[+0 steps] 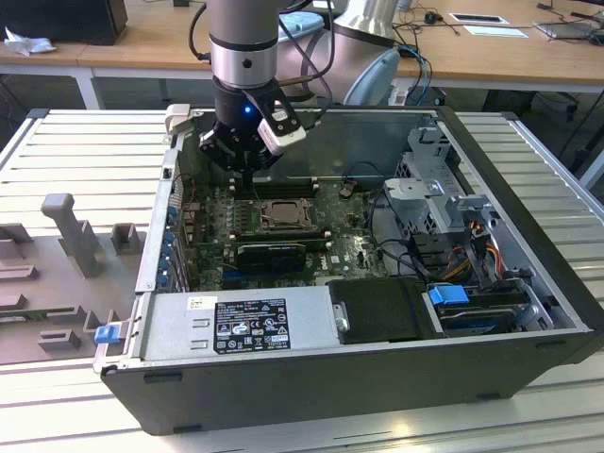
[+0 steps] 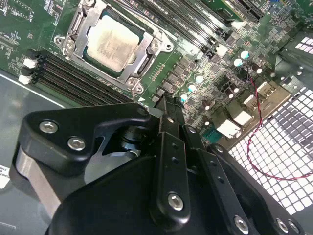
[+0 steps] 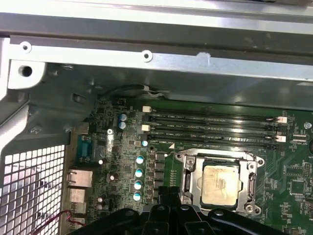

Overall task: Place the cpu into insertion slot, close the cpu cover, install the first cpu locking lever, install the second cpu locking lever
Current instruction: 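Install the first cpu locking lever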

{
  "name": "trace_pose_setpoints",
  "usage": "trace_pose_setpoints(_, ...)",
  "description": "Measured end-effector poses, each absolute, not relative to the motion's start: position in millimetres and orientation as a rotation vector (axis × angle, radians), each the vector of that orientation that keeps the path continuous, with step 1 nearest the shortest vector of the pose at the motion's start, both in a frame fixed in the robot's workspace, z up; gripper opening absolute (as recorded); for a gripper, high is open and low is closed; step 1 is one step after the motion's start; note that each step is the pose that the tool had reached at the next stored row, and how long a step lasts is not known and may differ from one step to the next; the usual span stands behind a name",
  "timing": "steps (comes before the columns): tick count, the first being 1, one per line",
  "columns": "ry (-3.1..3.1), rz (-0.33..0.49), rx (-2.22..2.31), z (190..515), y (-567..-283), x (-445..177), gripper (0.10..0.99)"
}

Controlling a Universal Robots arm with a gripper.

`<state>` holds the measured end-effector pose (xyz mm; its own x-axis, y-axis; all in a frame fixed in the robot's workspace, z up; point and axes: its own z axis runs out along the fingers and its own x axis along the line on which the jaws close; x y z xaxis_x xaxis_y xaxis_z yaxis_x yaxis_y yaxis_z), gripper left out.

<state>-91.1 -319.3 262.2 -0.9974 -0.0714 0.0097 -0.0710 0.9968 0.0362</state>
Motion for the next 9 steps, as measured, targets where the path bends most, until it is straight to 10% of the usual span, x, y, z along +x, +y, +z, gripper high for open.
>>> trace_pose_setpoints(9, -3.128, -0.056, 0.112, 261.5, -319.2, -105.1, 0.106)
